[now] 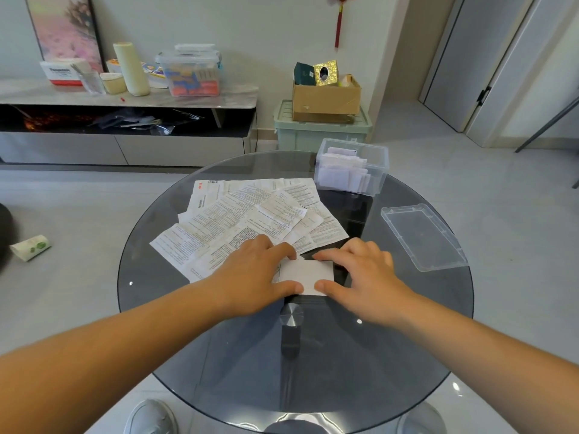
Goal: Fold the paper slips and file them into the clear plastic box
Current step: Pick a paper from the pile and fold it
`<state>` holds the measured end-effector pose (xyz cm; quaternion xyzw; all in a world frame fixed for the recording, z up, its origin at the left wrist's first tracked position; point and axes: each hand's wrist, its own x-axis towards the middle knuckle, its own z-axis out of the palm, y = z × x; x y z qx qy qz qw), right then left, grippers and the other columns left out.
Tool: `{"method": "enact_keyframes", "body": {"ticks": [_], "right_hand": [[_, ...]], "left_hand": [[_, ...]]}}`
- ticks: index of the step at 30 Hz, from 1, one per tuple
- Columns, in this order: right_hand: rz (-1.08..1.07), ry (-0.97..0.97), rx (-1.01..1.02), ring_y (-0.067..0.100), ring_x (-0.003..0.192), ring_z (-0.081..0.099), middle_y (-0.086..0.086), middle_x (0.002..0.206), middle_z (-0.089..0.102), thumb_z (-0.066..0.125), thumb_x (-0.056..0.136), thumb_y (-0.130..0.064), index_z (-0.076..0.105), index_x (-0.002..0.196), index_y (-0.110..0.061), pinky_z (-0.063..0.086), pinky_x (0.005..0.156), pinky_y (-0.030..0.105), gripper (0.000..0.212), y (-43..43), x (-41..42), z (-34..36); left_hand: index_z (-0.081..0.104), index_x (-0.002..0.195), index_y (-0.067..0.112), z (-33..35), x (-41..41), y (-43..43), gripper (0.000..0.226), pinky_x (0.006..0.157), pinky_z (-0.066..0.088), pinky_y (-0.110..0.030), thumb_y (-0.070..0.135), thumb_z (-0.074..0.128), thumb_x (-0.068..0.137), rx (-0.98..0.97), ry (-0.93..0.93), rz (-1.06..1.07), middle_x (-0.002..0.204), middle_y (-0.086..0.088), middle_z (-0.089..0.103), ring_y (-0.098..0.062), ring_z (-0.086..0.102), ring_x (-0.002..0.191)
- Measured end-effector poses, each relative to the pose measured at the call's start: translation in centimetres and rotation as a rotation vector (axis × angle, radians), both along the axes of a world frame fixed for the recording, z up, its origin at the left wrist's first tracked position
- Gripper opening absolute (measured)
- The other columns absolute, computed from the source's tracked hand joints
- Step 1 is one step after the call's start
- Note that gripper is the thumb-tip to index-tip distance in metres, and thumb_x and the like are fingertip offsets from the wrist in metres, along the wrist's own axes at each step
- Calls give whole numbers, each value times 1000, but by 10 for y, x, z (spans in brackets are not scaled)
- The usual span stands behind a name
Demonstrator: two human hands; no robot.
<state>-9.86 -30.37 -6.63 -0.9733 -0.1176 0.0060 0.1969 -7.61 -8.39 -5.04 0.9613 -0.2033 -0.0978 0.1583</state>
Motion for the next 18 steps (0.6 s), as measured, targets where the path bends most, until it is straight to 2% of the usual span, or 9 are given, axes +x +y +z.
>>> {"method": "enact_keyframes", "body": {"ticks": [3, 5, 10, 12, 15, 18], "right_hand": [[42, -2, 22, 9, 114, 29, -15, 115, 37, 55, 94, -54, 36, 143, -53, 14, 96, 27, 53, -3, -1, -1], [80, -16, 38, 8, 115, 29, -17, 115, 35, 57, 94, -50, 40, 140, -52, 16, 98, 28, 49, -4, -1, -1], [188, -113, 33, 5, 108, 35, -20, 107, 34, 63, 95, -40, 65, 106, -40, 30, 100, 29, 11, -11, -2, -4], [211, -182, 3, 5, 101, 38, -20, 102, 41, 65, 95, -34, 70, 99, -36, 34, 93, 28, 7, -11, -3, -5], [231, -218, -29, 7, 93, 44, -19, 96, 50, 65, 95, -30, 74, 103, -34, 37, 84, 28, 12, -7, -3, -7], [223, -168, 24, 7, 94, 45, -20, 100, 54, 60, 98, -29, 74, 109, -33, 41, 88, 28, 18, -4, -4, -7]], "left_hand": [[44, 136, 46, 3, 0, 4, 56, 101, 41, -35, 62, 64, 85, -34, 50, -20, 123, 6, 42, -15, 41, 117], [43, 137, 47, 5, 0, 5, 58, 102, 41, -35, 62, 65, 85, -22, 73, -30, 125, 6, 41, -15, 40, 119], [49, 135, 42, 13, 2, 3, 60, 99, 43, -35, 60, 69, 82, 31, 70, -42, 120, 5, 44, -14, 41, 113], [54, 129, 38, 15, 2, -1, 59, 95, 47, -33, 60, 74, 78, 10, 65, -19, 116, 6, 47, -13, 45, 109], [59, 112, 30, 18, 3, -8, 47, 80, 50, -26, 52, 79, 77, -46, 79, 12, 105, 8, 54, -10, 54, 93], [57, 101, 27, 21, 3, -12, 33, 71, 50, -24, 43, 77, 82, -104, 83, 54, 91, 12, 58, -7, 56, 80]]}}
